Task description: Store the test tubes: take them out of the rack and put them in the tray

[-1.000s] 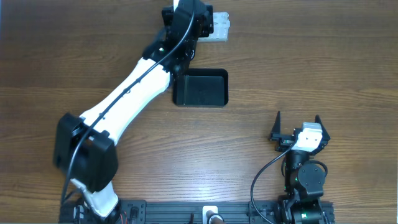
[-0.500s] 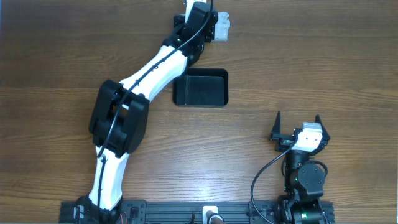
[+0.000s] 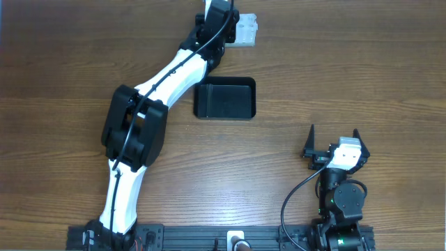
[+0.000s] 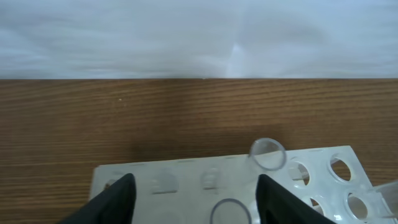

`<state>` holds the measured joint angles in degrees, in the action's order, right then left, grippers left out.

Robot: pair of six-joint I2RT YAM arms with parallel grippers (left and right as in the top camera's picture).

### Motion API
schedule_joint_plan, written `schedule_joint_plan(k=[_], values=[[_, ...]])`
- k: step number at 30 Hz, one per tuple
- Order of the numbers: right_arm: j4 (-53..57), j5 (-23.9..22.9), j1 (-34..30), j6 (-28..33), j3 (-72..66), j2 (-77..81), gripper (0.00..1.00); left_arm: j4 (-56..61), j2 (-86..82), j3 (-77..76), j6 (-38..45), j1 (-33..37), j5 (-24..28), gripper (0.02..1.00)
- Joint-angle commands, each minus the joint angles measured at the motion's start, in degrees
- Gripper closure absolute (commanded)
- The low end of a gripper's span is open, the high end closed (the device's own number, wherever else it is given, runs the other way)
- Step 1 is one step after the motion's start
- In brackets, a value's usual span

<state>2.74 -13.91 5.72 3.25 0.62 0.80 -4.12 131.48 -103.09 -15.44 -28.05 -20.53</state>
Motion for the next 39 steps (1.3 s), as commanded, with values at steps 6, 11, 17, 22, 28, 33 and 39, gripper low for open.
schedule_joint_plan(k=[6,11,17,22,28,33,39], values=[[0.07,0.11,-0.15,0.04,-0.33,-0.48,0.007,1.07,2.80,-2.64,0.04,0.17,1.88,0.612],[0.07,0.11,-0.15,0.04,-0.35,-0.48,0.007,1.64,2.80,-2.64,0.04,0.15,2.12,0.726],[0.07,0.11,-0.15,0.04,-0.35,-0.48,0.009,1.90,2.80,-2.64,0.04,0.15,2.69,0.838],[0.09,0.11,-0.15,0.04,-0.35,-0.48,0.007,1.92,2.80,-2.64,0.04,0.00,2.75,0.888],[0.09,0.11,-0.15,0.04,-0.35,-0.48,0.009,2.05,2.80,-2.64,0.09,-0.28,2.73,0.917],[0.07,0.11,-0.15,0.04,-0.35,-0.48,0.007,2.21,2.54,-2.69,0.11,-0.44,2.69,0.917],[0.07,0.11,-0.15,0.04,-0.35,-0.48,0.007,2.21,-0.72,-2.69,0.59,-0.44,2.47,0.919]])
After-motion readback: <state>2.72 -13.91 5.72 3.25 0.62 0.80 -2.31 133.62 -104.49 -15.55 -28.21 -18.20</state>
